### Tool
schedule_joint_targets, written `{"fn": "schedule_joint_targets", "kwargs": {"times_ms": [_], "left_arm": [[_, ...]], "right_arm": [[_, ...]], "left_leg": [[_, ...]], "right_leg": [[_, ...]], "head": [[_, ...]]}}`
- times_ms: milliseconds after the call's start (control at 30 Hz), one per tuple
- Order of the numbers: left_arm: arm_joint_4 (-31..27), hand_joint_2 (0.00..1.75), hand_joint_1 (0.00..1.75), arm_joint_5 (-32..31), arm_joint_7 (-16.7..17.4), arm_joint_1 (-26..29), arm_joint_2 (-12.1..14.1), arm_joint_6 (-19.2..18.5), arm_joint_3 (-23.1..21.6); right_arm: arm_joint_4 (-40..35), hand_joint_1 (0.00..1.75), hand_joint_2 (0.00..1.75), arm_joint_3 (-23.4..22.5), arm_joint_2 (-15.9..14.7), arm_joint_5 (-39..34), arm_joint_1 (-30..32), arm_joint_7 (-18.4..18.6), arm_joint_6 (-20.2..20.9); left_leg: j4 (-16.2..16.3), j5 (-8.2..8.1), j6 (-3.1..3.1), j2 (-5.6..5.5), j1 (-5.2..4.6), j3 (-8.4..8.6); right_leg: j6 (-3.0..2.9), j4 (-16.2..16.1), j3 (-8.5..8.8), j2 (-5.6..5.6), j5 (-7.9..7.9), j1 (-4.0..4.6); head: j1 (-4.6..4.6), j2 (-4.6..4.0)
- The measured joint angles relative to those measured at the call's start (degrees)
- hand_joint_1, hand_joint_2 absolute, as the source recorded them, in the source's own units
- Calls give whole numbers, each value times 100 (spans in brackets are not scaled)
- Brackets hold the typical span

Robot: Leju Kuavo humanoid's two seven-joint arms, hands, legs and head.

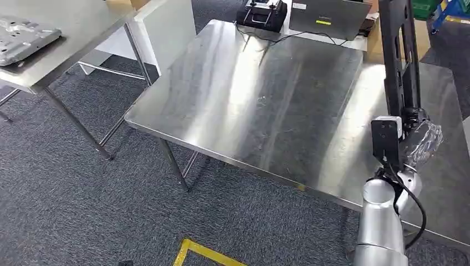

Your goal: Take the parts from the cabinet and place them on the table.

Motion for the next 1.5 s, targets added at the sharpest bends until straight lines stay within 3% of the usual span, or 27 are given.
{"fn": "schedule_joint_targets", "kwargs": {"times_ms": [33,100,133,200,233,267,300,333,400,433,467,500,600,667,700,767,800,833,900,933,967,1033,1133,1167,1333,1367,1500], "left_arm": [[2,175,0,-4,2,2,5,0,2],[0,175,0,-7,9,1,-17,-2,4],[0,175,0,-9,9,-8,-15,0,4],[0,175,0,-13,9,-26,-13,-11,4],[0,175,0,-15,9,-22,-15,-15,4],[0,175,0,-15,9,-7,-17,-24,4],[2,175,0,-15,9,4,-20,-39,4],[2,175,0,-20,4,7,-20,-55,4],[0,175,0,-57,-9,1,-20,-66,4],[2,175,0,-65,-9,-2,-15,-63,7],[2,175,0,-74,-9,0,-15,-59,7],[2,175,0,-79,-7,-1,-15,-57,6],[2,175,0,-107,-11,-3,7,-50,7],[2,175,0,-140,-41,-11,-6,-35,7],[2,175,0,-168,-57,-11,-4,-28,9],[2,175,0,-238,-142,0,-4,7,11],[2,175,0,-240,-201,0,2,15,17],[2,175,0,-243,-232,-3,7,15,37],[2,175,0,-247,-260,-8,24,17,48],[2,175,0,-247,-267,-12,26,17,48],[2,175,0,-247,-280,-20,29,17,50],[2,175,0,-232,-347,4,26,15,70],[2,175,0,-30,-444,-28,15,-138,206],[2,175,0,15,-490,-27,24,-215,268],[2,175,0,264,-575,-25,33,-367,533],[2,0,0,295,-588,-26,29,-365,584],[2,0,0,229,-394,-26,35,-369,706]], "right_arm": [[81,175,175,-18,-18,64,-5,38,7],[145,175,175,-51,-42,103,-34,77,13],[188,175,175,-53,-57,123,-83,75,15],[278,175,175,-55,-109,217,-142,121,15],[341,175,175,-64,-127,285,-141,178,18],[427,175,175,-90,-144,355,-138,226,18],[492,175,175,-107,-153,411,-137,247,22],[533,175,175,-125,-164,442,-137,252,24],[610,175,175,-156,-199,543,-137,269,50],[697,175,175,-160,-225,628,-141,293,77],[752,175,175,-173,-251,723,-148,343,122],[780,175,175,-186,-254,770,-135,389,142],[857,175,175,-210,-260,978,-151,506,168],[1018,175,175,-214,-291,1422,-249,812,259],[1192,175,175,-217,-313,1623,-327,947,357],[1621,175,175,-228,-398,2003,-451,1289,404],[1920,175,175,-243,-441,2190,-537,1467,404],[2152,175,175,-260,-474,2307,-616,1509,402],[2455,175,175,-271,-522,2374,-719,1557,398],[2562,175,175,-282,-544,2381,-766,1572,398],[2652,175,175,-287,-566,2392,-822,1578,398],[2917,175,175,-293,-605,2556,-980,1750,439],[3485,175,175,-289,-662,3074,-1284,2220,583],[3658,0,0,-276,-662,3221,-1383,2333,614],[4298,0,0,-101,-593,3495,-1820,2566,706],[4370,0,0,-66,-564,3506,-1879,2597,717],[4575,0,0,65,-433,3508,-1996,2608,726]], "left_leg": [[-81,1,32,6,-6,47],[-212,12,69,11,18,309],[-235,-8,99,13,29,360],[-236,-70,113,4,30,397],[-235,-120,111,-3,30,431],[-232,-168,97,-10,30,478],[-230,-211,81,-18,31,532],[-221,-253,60,-24,35,590],[-188,-366,1,-33,44,699],[-128,-420,-34,-39,13,725],[-132,-466,-76,-50,7,686],[-129,-497,-117,-38,11,691],[-7,-581,-181,-23,40,660],[616,-841,-265,6,75,366],[1138,-1049,-306,11,107,62],[1685,-1178,-349,13,144,-356],[1599,-1054,-359,16,163,-400],[1275,-812,-362,27,176,-310],[284,-227,-347,40,201,108],[-10,-175,-335,34,208,232],[-39,-336,-299,30,168,212],[-26,-232,-238,28,128,269],[-65,-157,-256,24,93,265],[-65,-161,-245,19,81,267],[-65,-166,-178,6,58,266],[-65,-166,-176,5,57,267],[-64,-168,-153,3,49,266]], "right_leg": [[81,121,64,-2,99,40],[89,223,54,-48,0,23],[81,503,-97,-66,-25,26],[49,1319,-659,-68,-237,14],[63,1606,-912,-69,-401,13],[126,1692,-1078,-71,-451,-4],[156,1547,-1112,-76,-390,-17],[230,1224,-1059,-83,-198,-40],[418,241,-806,-121,515,-87],[409,13,-818,-170,715,-73],[210,30,-739,-173,607,-36],[133,34,-733,-154,685,-8],[54,5,-655,-144,673,-97],[-21,3,-604,-144,623,-98],[-40,4,-590,-140,608,-91],[-65,5,-569,-136,586,-86],[-70,5,-555,-133,573,-88],[-56,6,-532,-126,557,-95],[3,6,-467,-124,516,-109],[24,5,-454,-127,503,-99],[52,10,-477,-128,497,-69],[123,-7,-502,-126,480,-60],[76,-23,-479,-133,495,-49],[82,-45,-470,-137,499,-58],[108,-110,-435,-143,516,-77],[113,-118,-432,-144,519,-79],[135,-127,-429,-146,530,-81]], "head": [[-6,0],[-2,0],[-4,0],[-13,0],[-4,0],[-9,0],[-6,0],[-8,0],[0,0],[31,0],[39,0],[2,0],[5,0],[-33,0],[-22,0],[-24,0],[-26,0],[-28,0],[-28,0],[-20,0],[-15,0],[-22,0],[-15,0],[-15,0],[-13,0],[-11,0],[-15,0]]}}
